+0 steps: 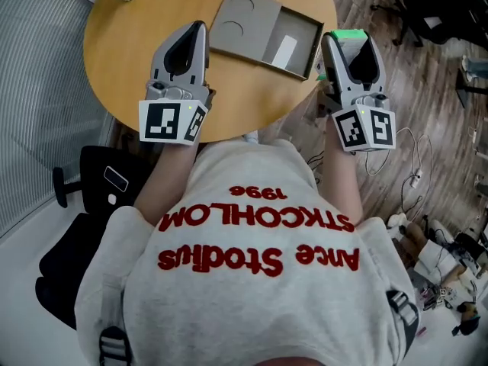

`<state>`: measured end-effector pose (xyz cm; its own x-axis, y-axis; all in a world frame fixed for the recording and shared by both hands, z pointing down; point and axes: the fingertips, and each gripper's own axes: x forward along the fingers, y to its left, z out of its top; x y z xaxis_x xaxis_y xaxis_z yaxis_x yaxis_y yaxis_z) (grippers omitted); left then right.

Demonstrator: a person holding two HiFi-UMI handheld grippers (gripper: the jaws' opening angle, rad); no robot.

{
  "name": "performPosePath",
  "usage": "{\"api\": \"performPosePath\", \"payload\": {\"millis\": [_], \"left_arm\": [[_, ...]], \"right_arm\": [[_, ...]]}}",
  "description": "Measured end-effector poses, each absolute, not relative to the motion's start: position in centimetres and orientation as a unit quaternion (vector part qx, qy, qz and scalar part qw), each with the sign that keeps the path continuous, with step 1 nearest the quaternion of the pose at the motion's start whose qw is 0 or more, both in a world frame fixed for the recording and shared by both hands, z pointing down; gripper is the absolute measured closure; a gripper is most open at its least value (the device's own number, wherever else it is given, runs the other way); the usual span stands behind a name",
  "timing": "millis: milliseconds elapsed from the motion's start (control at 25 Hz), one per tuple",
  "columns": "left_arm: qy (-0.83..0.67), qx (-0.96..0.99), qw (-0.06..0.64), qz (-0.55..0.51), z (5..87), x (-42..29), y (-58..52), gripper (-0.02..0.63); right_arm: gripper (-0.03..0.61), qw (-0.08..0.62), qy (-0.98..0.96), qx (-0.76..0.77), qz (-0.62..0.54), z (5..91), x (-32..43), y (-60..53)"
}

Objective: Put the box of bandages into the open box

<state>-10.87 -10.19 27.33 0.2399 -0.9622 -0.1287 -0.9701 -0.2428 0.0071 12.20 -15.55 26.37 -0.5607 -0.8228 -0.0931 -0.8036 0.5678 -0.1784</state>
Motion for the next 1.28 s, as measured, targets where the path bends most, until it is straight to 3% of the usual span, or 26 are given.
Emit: {"api": "performPosePath", "payload": {"millis": [600,1280], "left_arm": [[0.599,-0.800,-0.004,0.025,31.4,-8.9,-13.8,0.607],[0.595,-0.800,-0.063,-0.030,39.5,-8.0,-17.5,0.607]], "right_arm": [[0.219,0.049,0.867,-0.483,-0.113,31.7,13.8,-17.2],[0.219,-0.067,0.855,-0.468,-0.213,46.9,10.8,-23.4]]}}
